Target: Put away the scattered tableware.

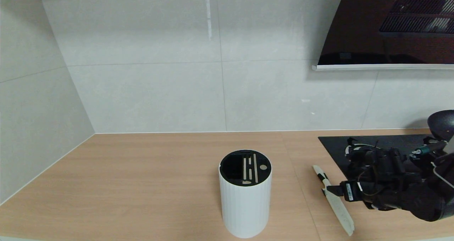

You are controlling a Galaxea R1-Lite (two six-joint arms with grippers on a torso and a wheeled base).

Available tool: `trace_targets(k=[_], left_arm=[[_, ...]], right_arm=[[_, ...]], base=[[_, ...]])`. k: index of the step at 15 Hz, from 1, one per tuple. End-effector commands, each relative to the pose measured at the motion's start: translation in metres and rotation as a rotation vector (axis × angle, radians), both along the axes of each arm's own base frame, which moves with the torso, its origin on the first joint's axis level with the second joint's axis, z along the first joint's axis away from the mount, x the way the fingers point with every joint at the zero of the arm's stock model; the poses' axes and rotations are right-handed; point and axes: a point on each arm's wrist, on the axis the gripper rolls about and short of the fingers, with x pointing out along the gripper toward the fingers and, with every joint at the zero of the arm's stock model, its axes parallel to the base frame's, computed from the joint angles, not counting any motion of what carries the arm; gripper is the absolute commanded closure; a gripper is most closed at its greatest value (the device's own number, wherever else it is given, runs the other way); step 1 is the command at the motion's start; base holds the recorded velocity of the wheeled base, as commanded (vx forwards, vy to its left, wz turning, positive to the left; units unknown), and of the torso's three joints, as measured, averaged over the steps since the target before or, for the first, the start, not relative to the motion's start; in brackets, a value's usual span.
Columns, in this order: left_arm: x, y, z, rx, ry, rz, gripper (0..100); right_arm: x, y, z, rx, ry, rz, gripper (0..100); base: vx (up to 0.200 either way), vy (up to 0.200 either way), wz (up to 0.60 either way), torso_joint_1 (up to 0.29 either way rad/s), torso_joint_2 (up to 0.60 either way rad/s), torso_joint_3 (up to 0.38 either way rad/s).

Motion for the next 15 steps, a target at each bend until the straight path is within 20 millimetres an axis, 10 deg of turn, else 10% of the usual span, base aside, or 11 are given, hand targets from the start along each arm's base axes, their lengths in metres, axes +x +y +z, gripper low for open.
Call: trace_targets(k=[1,15], left_arm=[[0.000,0.000,0.000,0.000,0.000,0.000,0],[0.000,0.000,0.000,0.000,0.000,0.000,0]], right_arm=[[0.010,0.002,-0.028,-0.008,0.067,0.004,0],[0.045,0.017,-0.065,-0.060,0.076,-0.005,0]], base=[[0.000,0.000,0.00,0.000,0.00,0.000],[0.000,0.000,0.00,0.000,0.00,0.000]])
